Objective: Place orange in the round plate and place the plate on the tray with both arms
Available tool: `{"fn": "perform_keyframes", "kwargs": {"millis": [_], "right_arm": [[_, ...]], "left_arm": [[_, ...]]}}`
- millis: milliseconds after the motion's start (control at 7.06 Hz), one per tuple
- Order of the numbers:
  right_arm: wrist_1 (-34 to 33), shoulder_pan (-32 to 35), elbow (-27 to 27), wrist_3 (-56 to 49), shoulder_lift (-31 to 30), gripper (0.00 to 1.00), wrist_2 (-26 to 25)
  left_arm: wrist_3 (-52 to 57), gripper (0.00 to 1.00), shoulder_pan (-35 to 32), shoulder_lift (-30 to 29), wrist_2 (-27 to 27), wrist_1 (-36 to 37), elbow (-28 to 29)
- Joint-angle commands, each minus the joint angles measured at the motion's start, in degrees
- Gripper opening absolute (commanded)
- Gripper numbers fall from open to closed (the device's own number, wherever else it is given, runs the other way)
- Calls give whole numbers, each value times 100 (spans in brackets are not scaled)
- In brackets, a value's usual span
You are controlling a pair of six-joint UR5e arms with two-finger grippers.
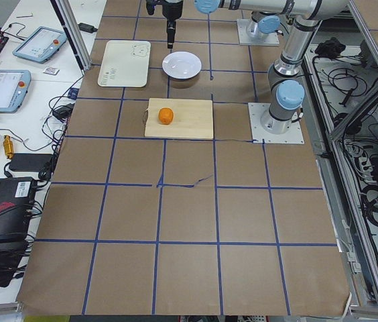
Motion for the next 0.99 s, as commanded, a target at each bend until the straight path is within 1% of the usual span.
{"fn": "perform_keyframes", "kwargs": {"millis": [0,142,283,425,567,708,850], "right_arm": [[-71,4,1,78,-40,99,-318],[-80,-4,-7,-26,-32,100,-485],[-272,13,10,-201,12,100,-443],[-135,31,10,-107,21,100,-521],[-125,-4,19,-106,47,100,-470],[-238,-4,2,-98,82,98,-495],[-239,-4,-7,-124,100,100,-452]], "left_arm": [[6,100,6,1,1,0,-1],[6,100,6,1,1,0,-1],[6,100,6,1,1,9,-1],[6,100,6,10,1,0,-1],[6,100,6,10,1,0,-1],[6,100,6,10,9,0,-1],[6,100,6,10,10,0,-1]]}}
